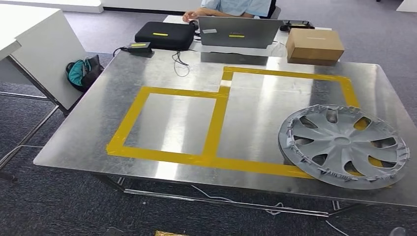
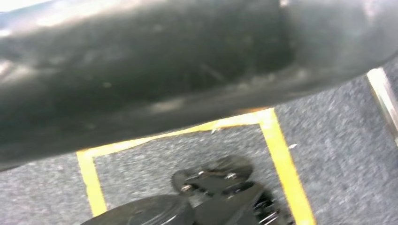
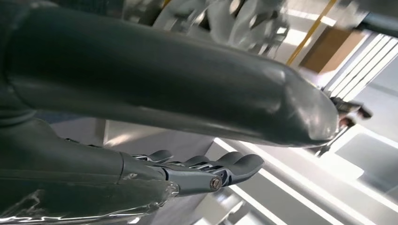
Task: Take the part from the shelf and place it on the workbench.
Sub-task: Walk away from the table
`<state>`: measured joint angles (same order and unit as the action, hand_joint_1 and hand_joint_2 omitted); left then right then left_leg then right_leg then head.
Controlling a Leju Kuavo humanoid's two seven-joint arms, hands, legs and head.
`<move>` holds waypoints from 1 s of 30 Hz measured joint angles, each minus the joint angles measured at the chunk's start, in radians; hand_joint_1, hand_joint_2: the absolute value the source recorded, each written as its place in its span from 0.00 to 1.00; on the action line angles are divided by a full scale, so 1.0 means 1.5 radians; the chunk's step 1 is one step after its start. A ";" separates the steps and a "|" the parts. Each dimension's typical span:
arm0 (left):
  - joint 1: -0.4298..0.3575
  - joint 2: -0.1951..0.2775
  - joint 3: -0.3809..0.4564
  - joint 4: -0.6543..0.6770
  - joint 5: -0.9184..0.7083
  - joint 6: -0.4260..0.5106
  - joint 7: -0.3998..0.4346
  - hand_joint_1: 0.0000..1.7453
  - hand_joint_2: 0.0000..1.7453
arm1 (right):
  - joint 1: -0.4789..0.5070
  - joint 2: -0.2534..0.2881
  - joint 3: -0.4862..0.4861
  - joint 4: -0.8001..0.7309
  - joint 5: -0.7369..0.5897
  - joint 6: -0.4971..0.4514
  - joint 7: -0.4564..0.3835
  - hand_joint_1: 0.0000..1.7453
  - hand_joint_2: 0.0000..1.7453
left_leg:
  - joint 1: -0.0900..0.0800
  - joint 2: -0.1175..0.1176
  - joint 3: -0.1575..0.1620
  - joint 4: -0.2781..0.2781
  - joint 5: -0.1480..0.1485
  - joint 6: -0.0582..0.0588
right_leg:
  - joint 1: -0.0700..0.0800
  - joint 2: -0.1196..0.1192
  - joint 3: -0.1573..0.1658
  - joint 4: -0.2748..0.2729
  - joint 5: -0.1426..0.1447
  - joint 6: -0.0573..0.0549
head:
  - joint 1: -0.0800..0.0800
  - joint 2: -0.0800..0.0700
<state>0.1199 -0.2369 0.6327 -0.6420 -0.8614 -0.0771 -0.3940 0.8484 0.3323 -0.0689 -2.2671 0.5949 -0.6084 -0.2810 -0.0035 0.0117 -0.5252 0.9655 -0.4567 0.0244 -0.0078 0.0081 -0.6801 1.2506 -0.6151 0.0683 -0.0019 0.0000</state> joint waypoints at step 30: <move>-0.031 -0.015 0.086 0.005 -0.068 -0.001 -0.027 0.00 0.00 | -0.045 0.003 -0.062 0.237 -0.132 -0.056 0.191 0.00 0.00 | 0.003 -0.004 0.017 -0.016 -0.003 -0.001 | 0.002 -0.004 0.019 -0.061 0.037 -0.003 | 0.002 0.000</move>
<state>0.0741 -0.2593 0.7610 -0.6343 -0.9628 -0.0793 -0.4346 0.7816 0.3374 -0.1621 -1.9111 0.3972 -0.6920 0.0055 0.0007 0.0061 -0.4997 0.9412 -0.4606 0.0222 -0.0050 0.0025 -0.6521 1.1585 -0.5590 0.0639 0.0011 0.0000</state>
